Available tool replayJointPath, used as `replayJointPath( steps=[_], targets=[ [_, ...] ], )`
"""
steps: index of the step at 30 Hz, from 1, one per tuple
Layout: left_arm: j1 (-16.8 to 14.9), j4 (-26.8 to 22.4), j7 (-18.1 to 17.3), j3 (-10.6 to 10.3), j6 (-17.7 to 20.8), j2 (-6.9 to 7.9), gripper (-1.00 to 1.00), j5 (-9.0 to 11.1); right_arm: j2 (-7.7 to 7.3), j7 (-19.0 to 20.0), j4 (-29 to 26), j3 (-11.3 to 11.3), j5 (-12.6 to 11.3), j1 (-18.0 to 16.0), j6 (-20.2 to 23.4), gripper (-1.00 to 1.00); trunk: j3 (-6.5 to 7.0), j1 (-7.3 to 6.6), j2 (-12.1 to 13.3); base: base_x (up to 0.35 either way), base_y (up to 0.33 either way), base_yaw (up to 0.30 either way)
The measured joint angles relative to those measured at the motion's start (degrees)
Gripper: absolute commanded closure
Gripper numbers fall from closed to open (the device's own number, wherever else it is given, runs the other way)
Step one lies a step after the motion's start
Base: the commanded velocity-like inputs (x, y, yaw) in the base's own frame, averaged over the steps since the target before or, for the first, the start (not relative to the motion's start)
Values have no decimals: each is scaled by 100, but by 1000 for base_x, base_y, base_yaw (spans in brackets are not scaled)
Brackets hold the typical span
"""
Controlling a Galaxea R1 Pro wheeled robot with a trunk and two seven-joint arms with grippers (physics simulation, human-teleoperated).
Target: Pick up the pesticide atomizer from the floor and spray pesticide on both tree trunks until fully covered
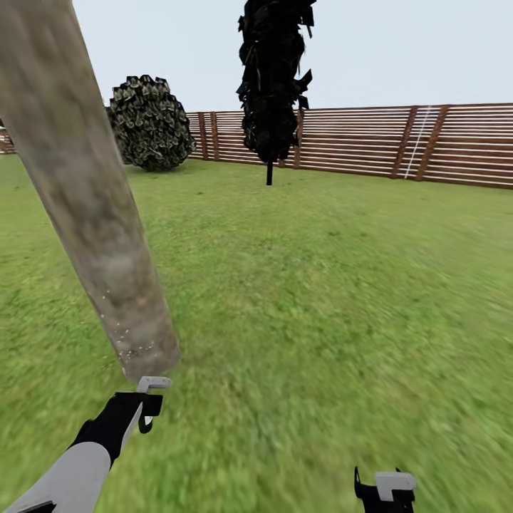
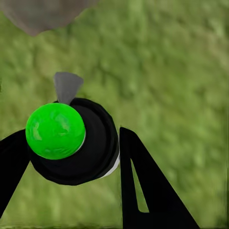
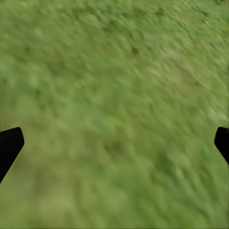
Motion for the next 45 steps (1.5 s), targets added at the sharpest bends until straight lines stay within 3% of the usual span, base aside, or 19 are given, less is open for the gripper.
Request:
replayJointPath(
  steps=[12, 20, 29, 45],
  targets=[
    [0, -9, 9, 18, 7, 49, 100, -17, 0, 0, 0, 0, 0, 0, 0, -100, 0, 0, 0, 75, -258, 278],
    [0, 4, 473, 18, 19, 52, 100, -12, 0, 0, 0, 0, 0, 3, 0, -100, 0, 0, 0, 272, -157, 76],
    [0, 9, 491, 16, 18, 38, 100, 2, 0, 0, 0, 0, 0, 1, 0, -100, 0, 0, 0, 256, -140, 257],
    [0, -9, 475, 37, 35, -19, 100, 8, 0, 0, 0, 0, 0, 2, 0, -100, 0, 0, 0, 58, -58, 270]
  ],
)
